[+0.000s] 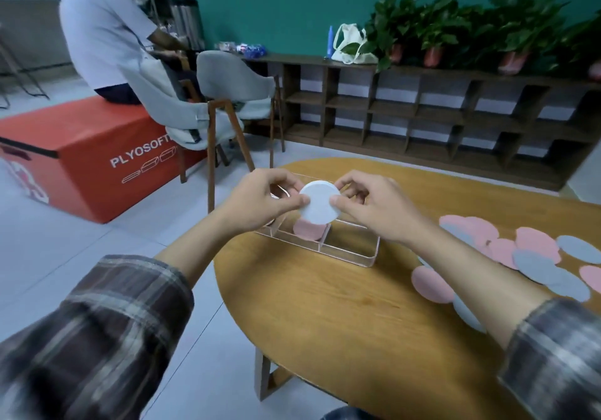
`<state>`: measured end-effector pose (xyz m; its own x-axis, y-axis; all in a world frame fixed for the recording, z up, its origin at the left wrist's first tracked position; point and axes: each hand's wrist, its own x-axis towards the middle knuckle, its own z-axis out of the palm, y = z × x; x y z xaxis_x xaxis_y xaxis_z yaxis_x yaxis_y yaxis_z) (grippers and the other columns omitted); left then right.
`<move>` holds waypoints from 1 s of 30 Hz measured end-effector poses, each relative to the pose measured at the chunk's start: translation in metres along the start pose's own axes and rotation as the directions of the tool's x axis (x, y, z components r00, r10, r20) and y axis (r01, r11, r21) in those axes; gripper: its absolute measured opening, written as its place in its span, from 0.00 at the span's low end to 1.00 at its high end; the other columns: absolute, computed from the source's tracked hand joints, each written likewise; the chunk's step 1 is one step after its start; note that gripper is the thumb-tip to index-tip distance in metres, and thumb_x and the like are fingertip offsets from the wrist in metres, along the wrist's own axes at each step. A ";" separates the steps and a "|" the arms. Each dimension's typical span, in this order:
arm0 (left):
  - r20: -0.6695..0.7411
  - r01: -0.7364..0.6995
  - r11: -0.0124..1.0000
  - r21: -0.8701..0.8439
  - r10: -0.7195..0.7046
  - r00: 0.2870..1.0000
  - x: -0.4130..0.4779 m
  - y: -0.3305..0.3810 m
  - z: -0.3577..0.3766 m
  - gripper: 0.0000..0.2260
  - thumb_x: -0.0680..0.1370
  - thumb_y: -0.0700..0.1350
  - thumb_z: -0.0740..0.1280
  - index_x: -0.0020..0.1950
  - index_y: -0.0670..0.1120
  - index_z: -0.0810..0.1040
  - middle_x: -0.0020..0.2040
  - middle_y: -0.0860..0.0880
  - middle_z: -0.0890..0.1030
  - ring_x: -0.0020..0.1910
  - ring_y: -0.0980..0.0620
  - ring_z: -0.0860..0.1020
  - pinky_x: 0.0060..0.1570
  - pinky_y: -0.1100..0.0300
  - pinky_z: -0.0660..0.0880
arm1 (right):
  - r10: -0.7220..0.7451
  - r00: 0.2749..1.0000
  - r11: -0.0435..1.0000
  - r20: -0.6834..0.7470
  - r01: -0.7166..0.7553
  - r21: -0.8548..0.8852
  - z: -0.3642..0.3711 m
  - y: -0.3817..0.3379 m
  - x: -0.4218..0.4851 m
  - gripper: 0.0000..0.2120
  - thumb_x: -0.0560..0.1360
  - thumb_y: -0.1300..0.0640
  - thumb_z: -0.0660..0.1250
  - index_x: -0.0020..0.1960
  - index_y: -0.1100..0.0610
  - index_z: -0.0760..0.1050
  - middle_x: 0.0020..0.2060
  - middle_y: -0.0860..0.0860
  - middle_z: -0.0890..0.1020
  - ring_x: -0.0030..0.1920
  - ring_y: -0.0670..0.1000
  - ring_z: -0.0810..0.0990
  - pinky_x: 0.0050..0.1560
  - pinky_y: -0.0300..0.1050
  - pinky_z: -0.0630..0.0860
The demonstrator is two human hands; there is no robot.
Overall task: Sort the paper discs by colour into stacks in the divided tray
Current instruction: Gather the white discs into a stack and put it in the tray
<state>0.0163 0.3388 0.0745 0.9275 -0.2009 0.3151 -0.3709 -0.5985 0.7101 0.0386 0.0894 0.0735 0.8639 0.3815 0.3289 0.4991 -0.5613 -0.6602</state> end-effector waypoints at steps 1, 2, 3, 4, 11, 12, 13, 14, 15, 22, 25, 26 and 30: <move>-0.014 0.014 1.000 -0.003 -0.014 1.000 0.003 -0.007 -0.005 0.06 0.77 0.50 0.77 0.50 0.51 0.85 0.45 0.52 0.86 0.44 0.51 0.83 0.46 0.57 0.80 | 0.000 1.000 1.000 0.007 0.000 0.000 0.007 0.000 0.011 0.06 0.76 0.49 0.73 0.52 0.46 0.80 0.39 0.43 0.84 0.33 0.42 0.73 0.41 0.46 0.74; -0.030 0.031 1.000 -0.007 -0.031 0.999 0.007 -0.015 -0.010 0.06 0.77 0.50 0.77 0.50 0.50 0.85 0.45 0.52 0.86 0.44 0.51 0.83 0.46 0.58 0.80 | 0.000 1.000 1.000 0.010 0.000 -0.002 0.014 -0.001 0.021 0.06 0.76 0.49 0.73 0.52 0.46 0.80 0.38 0.42 0.84 0.33 0.42 0.73 0.41 0.46 0.74; -0.047 0.047 0.999 -0.011 -0.048 0.998 0.011 -0.022 -0.014 0.05 0.77 0.48 0.77 0.50 0.50 0.85 0.44 0.52 0.86 0.43 0.52 0.83 0.45 0.60 0.79 | -0.002 1.000 1.000 0.009 0.002 -0.002 0.021 -0.001 0.030 0.07 0.76 0.50 0.73 0.52 0.47 0.80 0.38 0.42 0.84 0.33 0.41 0.74 0.41 0.45 0.73; -0.065 0.062 0.998 -0.011 -0.063 0.996 0.016 -0.029 -0.018 0.04 0.77 0.47 0.77 0.50 0.49 0.85 0.44 0.52 0.86 0.42 0.54 0.82 0.44 0.63 0.78 | -0.001 1.000 1.000 0.008 0.001 -0.001 0.028 -0.002 0.040 0.07 0.76 0.50 0.73 0.53 0.48 0.80 0.38 0.42 0.83 0.33 0.40 0.74 0.40 0.43 0.72; -0.132 0.161 0.985 0.057 -0.153 0.979 0.056 -0.082 -0.038 0.06 0.78 0.51 0.74 0.53 0.52 0.85 0.48 0.55 0.85 0.46 0.53 0.82 0.46 0.58 0.77 | 0.064 0.998 0.998 0.001 -0.064 0.009 0.070 0.003 0.105 0.08 0.76 0.50 0.73 0.53 0.48 0.79 0.38 0.46 0.86 0.34 0.39 0.77 0.38 0.41 0.68; -0.130 0.170 0.983 0.066 -0.161 0.978 0.061 -0.088 -0.038 0.06 0.78 0.51 0.74 0.54 0.52 0.85 0.48 0.55 0.85 0.46 0.54 0.82 0.46 0.59 0.76 | 0.079 0.997 0.997 -0.002 -0.079 -0.005 0.075 0.005 0.112 0.08 0.76 0.49 0.73 0.53 0.48 0.79 0.38 0.46 0.86 0.37 0.41 0.78 0.39 0.42 0.69; -0.128 0.177 0.981 0.075 -0.167 0.978 0.066 -0.092 -0.038 0.07 0.79 0.51 0.74 0.54 0.51 0.85 0.48 0.55 0.85 0.46 0.56 0.81 0.46 0.60 0.75 | 0.096 0.995 0.995 -0.004 -0.096 -0.017 0.079 0.008 0.118 0.08 0.76 0.49 0.73 0.53 0.48 0.79 0.38 0.46 0.86 0.41 0.45 0.80 0.41 0.43 0.71; -0.126 0.185 0.979 0.083 -0.174 0.977 0.071 -0.098 -0.038 0.07 0.79 0.51 0.73 0.54 0.51 0.85 0.48 0.55 0.85 0.46 0.57 0.81 0.46 0.60 0.74 | 0.112 0.994 0.993 -0.008 -0.112 -0.025 0.085 0.013 0.125 0.07 0.75 0.49 0.73 0.52 0.47 0.79 0.37 0.46 0.85 0.44 0.49 0.81 0.43 0.45 0.73; -0.124 0.194 0.977 0.090 -0.182 0.975 0.075 -0.102 -0.037 0.07 0.79 0.51 0.73 0.54 0.51 0.85 0.48 0.55 0.85 0.45 0.57 0.80 0.46 0.60 0.73 | 0.126 0.992 0.991 -0.013 -0.126 -0.034 0.089 0.017 0.129 0.07 0.75 0.48 0.73 0.52 0.46 0.79 0.36 0.46 0.85 0.47 0.52 0.81 0.47 0.47 0.76; -0.114 0.230 0.960 0.158 -0.214 0.970 0.093 -0.125 -0.020 0.11 0.82 0.47 0.70 0.62 0.45 0.85 0.56 0.51 0.84 0.53 0.54 0.79 0.41 0.70 0.70 | 0.207 0.978 0.972 0.004 -0.205 -0.115 0.107 0.033 0.151 0.10 0.76 0.49 0.73 0.55 0.50 0.82 0.39 0.45 0.83 0.53 0.52 0.78 0.46 0.45 0.71; -0.112 0.234 0.951 0.200 -0.215 0.970 0.099 -0.131 -0.012 0.13 0.83 0.46 0.69 0.64 0.43 0.84 0.59 0.48 0.84 0.53 0.53 0.78 0.41 0.72 0.68 | 0.249 0.968 0.961 0.011 -0.246 -0.127 0.112 0.039 0.157 0.11 0.76 0.49 0.73 0.56 0.52 0.83 0.44 0.48 0.83 0.54 0.53 0.79 0.47 0.43 0.70; -0.116 0.233 0.948 0.215 -0.212 0.970 0.100 -0.134 -0.011 0.13 0.83 0.46 0.69 0.65 0.42 0.84 0.59 0.47 0.85 0.52 0.53 0.78 0.41 0.72 0.68 | 0.257 0.966 0.959 0.011 -0.254 -0.127 0.114 0.039 0.159 0.12 0.76 0.49 0.73 0.56 0.53 0.84 0.45 0.48 0.83 0.54 0.53 0.80 0.48 0.43 0.71; -0.129 0.224 0.938 0.264 -0.195 0.972 0.102 -0.138 -0.010 0.12 0.83 0.47 0.70 0.63 0.44 0.85 0.56 0.48 0.86 0.51 0.53 0.79 0.43 0.72 0.71 | 0.279 0.959 0.949 0.041 -0.269 -0.167 0.118 0.040 0.162 0.14 0.77 0.50 0.73 0.58 0.57 0.85 0.49 0.52 0.85 0.51 0.52 0.80 0.47 0.45 0.74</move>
<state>0.1616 0.4085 0.0143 0.9683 0.0215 0.2487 -0.1285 -0.8113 0.5703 0.1907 0.2158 0.0211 0.9653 0.2395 0.1039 0.2527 -0.7574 -0.6021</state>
